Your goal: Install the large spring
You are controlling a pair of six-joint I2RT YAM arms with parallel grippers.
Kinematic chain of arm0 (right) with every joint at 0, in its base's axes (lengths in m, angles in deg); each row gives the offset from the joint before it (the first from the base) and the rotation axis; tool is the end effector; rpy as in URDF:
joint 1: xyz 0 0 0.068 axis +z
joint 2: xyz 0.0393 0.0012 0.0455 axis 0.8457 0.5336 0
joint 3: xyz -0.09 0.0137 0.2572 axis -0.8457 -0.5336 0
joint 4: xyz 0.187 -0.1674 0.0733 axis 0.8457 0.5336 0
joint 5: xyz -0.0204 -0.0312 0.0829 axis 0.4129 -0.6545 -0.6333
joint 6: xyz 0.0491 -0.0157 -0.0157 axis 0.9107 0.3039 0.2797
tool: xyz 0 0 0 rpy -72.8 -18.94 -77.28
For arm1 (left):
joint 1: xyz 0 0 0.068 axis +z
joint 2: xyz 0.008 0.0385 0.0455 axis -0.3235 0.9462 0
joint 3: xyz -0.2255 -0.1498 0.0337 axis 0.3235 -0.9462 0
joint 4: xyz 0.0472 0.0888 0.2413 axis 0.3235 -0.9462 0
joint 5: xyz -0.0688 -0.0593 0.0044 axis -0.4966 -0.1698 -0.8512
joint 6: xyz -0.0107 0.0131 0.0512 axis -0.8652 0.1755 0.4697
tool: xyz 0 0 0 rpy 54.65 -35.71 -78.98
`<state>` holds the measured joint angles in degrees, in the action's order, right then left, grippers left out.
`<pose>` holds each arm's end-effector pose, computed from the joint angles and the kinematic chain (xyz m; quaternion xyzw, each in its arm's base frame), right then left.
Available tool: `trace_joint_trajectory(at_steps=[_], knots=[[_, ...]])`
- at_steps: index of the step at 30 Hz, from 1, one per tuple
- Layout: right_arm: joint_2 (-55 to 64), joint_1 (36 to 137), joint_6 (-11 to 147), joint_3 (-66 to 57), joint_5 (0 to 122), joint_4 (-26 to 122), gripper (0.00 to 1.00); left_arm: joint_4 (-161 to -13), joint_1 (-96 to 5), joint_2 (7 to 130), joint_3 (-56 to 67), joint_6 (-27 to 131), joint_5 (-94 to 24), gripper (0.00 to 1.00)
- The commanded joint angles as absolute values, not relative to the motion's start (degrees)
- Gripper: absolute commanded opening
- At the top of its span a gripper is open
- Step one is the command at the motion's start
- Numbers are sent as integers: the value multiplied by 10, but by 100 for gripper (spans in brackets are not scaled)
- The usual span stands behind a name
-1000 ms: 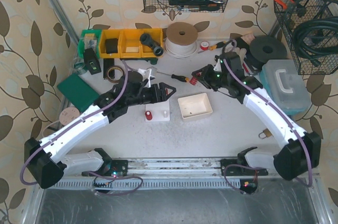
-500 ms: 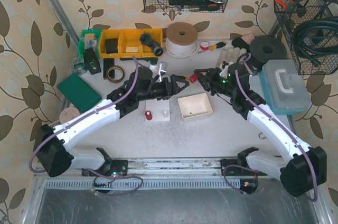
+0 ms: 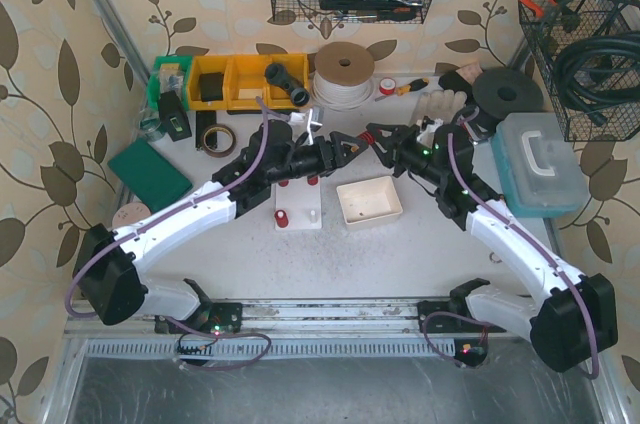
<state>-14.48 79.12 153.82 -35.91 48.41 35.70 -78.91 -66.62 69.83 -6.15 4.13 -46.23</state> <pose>0.2339 0.1048 0.3157 0.3325 0.6648 0.6223 0.2456 0.2063 -0.2451 0.3459 0.0359 0.7432 -0.6047 0.2840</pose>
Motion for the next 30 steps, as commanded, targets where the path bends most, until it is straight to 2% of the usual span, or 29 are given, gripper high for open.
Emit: trace_joint_trajectory(at_steps=[1,12,30], knots=[[-145,794,1555,-327,459,320,0,-761,-673,700,-31,56,-482,80],[-149,816,1552,-325,478,317,0,-813,-673,678,-27,77,-433,80],[-147,825,1561,-330,492,310,0,-793,-673,686,-24,65,-431,74]])
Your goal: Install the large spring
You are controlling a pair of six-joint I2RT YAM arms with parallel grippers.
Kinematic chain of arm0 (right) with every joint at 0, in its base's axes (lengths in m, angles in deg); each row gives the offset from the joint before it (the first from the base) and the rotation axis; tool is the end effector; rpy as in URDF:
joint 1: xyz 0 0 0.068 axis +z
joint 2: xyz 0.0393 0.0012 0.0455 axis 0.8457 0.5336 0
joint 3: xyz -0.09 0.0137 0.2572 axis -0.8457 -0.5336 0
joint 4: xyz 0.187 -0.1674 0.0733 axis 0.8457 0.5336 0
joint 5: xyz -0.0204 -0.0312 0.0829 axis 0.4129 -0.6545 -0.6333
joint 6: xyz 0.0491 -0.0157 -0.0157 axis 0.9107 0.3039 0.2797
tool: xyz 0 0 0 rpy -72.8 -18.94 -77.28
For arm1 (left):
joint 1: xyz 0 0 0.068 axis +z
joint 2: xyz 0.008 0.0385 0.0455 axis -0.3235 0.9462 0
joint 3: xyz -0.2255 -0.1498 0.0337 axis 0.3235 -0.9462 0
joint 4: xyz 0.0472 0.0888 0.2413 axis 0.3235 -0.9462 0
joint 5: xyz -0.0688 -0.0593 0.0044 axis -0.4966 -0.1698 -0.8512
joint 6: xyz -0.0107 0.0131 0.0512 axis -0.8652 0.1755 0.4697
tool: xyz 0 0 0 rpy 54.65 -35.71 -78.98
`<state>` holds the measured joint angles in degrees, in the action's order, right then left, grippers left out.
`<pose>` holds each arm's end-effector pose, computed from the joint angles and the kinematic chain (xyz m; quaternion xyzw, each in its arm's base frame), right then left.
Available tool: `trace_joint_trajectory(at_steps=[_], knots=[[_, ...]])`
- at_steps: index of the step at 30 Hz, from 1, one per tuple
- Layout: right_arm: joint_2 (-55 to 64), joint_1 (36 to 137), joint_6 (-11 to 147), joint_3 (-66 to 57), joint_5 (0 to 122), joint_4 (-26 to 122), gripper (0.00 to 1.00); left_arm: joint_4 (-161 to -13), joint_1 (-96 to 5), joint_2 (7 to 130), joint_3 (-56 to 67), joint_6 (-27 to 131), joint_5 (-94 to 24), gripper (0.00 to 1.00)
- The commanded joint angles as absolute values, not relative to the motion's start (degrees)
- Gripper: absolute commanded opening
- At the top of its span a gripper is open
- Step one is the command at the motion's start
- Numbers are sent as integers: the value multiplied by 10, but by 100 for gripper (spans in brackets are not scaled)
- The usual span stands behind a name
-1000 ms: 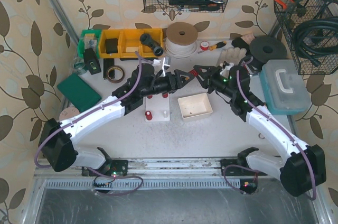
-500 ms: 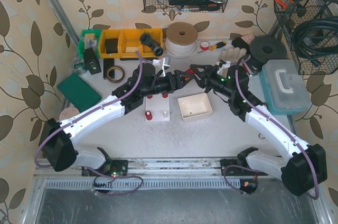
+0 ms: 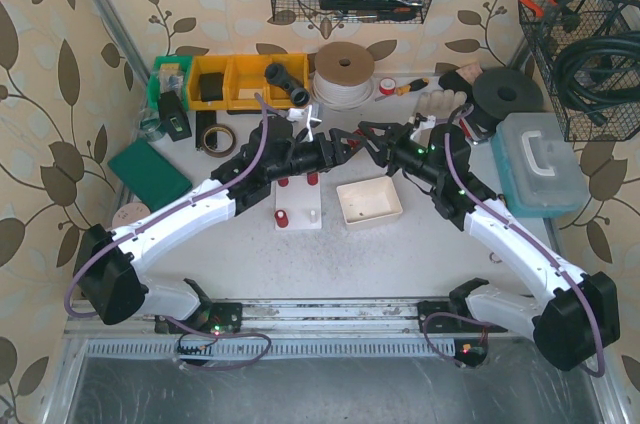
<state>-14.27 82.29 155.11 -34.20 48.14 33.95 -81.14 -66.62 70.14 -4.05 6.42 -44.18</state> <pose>0.2293 0.1185 0.3288 0.3063 0.6574 0.6479 0.2330 0.2085 -0.2457 0.3532 0.0382 0.7460 -0.5904 0.3057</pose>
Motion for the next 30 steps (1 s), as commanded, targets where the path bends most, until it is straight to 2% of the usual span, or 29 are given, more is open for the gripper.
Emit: trace_joint_trajectory(at_steps=[1,22,27,30], knots=[[-149,826,1562,-332,494,311,0,-795,-673,685,-23,66,-427,73],[-152,827,1582,-343,496,299,0,-792,-669,709,10,70,-429,50],[-152,827,1585,-343,496,296,0,-793,-668,714,10,67,-433,48],[-150,830,1587,-343,496,292,0,-794,-668,715,8,67,-430,51]])
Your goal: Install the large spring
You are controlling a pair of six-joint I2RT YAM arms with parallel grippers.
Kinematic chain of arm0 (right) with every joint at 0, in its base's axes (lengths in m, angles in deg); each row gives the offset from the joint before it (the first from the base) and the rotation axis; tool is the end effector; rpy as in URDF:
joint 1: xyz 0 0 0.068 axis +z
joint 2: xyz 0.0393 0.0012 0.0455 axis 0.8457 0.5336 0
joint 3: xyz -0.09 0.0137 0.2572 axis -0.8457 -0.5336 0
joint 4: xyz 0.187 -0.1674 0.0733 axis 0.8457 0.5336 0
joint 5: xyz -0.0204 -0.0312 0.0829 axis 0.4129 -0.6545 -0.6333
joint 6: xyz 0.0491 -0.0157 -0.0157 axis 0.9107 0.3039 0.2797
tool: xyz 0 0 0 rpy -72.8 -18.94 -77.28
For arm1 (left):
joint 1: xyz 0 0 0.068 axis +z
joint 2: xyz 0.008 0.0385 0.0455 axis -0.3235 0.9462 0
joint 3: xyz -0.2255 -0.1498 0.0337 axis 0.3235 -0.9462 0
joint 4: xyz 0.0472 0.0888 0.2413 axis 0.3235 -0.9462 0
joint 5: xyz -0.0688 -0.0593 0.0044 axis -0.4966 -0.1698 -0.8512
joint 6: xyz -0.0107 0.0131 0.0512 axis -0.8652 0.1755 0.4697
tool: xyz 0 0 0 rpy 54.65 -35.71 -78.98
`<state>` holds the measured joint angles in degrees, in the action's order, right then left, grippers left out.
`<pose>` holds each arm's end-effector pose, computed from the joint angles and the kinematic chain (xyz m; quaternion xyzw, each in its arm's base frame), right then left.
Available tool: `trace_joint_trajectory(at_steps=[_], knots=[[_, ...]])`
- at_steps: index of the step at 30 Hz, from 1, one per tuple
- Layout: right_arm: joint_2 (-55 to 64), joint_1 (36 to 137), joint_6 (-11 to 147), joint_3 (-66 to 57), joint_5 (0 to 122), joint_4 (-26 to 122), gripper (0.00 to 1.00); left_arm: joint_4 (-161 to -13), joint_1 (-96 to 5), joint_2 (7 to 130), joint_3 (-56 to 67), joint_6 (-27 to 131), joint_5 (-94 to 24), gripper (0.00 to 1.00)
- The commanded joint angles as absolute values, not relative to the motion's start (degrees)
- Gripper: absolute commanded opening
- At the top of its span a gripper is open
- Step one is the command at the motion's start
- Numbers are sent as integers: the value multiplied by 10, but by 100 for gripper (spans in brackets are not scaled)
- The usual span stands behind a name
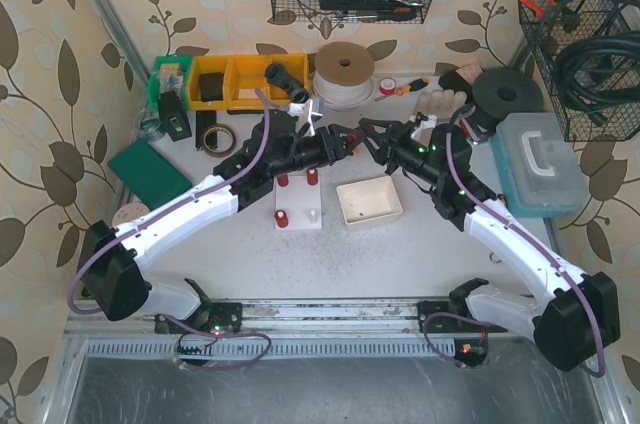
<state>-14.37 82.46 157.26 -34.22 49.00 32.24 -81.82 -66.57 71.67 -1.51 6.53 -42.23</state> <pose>0.2291 0.1187 0.3323 0.3145 0.6423 0.6594 0.2321 0.2146 -0.2502 0.3597 0.0278 0.7450 -0.5852 0.3190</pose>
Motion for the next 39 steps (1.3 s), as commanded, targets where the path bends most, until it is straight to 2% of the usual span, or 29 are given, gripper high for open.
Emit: trace_joint_trajectory(at_steps=[1,5,9,12,17,18,21,22,24,26,28,32,39], knots=[[-150,831,1587,-343,496,292,0,-795,-668,715,9,67,-429,52],[-153,834,1589,-345,501,292,0,-795,-665,715,9,66,-428,50],[-152,835,1588,-346,502,293,0,-797,-663,716,11,65,-431,42],[-154,836,1587,-348,505,293,0,-803,-662,715,12,64,-431,32],[-161,836,1581,-353,509,302,0,-823,-658,708,10,65,-424,3],[-162,836,1577,-352,509,305,0,-829,-657,707,10,66,-423,0],[-170,836,1545,-341,507,332,0,-855,-655,703,16,75,-422,0],[-174,836,1525,-335,503,346,2,-871,-655,702,24,81,-421,0],[-182,835,1483,-326,495,380,36,-912,-655,700,42,99,-422,0],[-192,835,1443,-323,488,413,57,-956,-655,697,60,120,-425,0],[-202,833,1399,-325,485,442,71,-1009,-655,695,73,144,-425,0],[-222,828,1299,-322,478,527,80,-1090,-655,691,89,178,-432,0],[-205,832,1053,-259,547,706,81,-1217,-655,673,103,237,-404,0]])
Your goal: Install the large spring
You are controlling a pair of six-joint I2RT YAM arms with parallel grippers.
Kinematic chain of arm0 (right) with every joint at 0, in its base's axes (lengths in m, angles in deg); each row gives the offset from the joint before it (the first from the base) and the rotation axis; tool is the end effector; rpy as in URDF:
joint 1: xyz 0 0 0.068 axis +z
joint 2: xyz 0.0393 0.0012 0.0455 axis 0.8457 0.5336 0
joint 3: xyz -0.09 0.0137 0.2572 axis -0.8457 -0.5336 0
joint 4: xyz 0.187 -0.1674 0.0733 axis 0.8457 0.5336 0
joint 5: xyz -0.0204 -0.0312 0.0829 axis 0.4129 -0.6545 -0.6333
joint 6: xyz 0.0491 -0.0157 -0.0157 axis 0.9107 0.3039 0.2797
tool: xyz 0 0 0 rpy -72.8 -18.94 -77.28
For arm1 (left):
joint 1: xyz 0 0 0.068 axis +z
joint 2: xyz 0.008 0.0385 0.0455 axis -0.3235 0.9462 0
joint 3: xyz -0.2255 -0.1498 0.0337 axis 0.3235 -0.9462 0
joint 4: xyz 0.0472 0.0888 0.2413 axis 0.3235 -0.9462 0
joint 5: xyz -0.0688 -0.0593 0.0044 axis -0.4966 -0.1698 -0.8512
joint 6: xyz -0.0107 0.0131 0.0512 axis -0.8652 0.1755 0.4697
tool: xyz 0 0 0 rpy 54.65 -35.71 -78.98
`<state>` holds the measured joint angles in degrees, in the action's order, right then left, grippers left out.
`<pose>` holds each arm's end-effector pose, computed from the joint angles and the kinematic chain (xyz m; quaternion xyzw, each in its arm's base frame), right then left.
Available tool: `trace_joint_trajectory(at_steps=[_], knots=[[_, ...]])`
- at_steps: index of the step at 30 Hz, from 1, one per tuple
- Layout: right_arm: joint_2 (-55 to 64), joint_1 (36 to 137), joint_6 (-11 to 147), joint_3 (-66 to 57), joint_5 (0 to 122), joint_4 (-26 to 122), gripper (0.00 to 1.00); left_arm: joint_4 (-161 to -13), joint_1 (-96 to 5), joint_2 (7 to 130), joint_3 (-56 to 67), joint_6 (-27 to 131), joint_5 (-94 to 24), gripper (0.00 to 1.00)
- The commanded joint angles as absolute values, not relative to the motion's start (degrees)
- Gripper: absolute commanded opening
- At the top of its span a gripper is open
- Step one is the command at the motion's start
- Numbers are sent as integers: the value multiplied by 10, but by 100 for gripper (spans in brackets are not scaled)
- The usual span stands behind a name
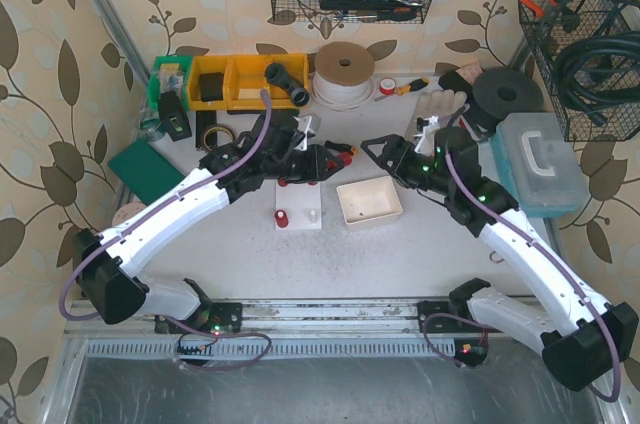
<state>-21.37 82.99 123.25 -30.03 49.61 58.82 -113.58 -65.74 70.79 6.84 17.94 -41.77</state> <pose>0.1970 0.1058 0.3364 0.1567 0.7821 0.5032 0.3324 0.2046 -0.2322 0.3590 0.0734 0.8543 -0.4426 0.2625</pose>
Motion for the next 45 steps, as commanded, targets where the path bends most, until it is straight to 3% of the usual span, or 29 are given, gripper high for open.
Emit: trace_joint_trajectory(at_steps=[1,9,17,28,34,45], knots=[[-202,834,1036,-256,569,720,80,-1235,-655,673,104,243,-400,0],[-225,907,967,-303,768,698,78,-1351,-655,707,146,275,-396,0],[-214,1013,949,-379,891,618,78,-1408,-655,692,153,272,-364,0],[-253,1008,974,-443,881,566,81,-1458,-655,683,153,237,-300,0],[-249,958,982,-449,823,567,81,-1497,-656,690,168,209,-282,0],[-233,955,990,-444,812,576,81,-1569,-661,699,173,216,-247,0]])
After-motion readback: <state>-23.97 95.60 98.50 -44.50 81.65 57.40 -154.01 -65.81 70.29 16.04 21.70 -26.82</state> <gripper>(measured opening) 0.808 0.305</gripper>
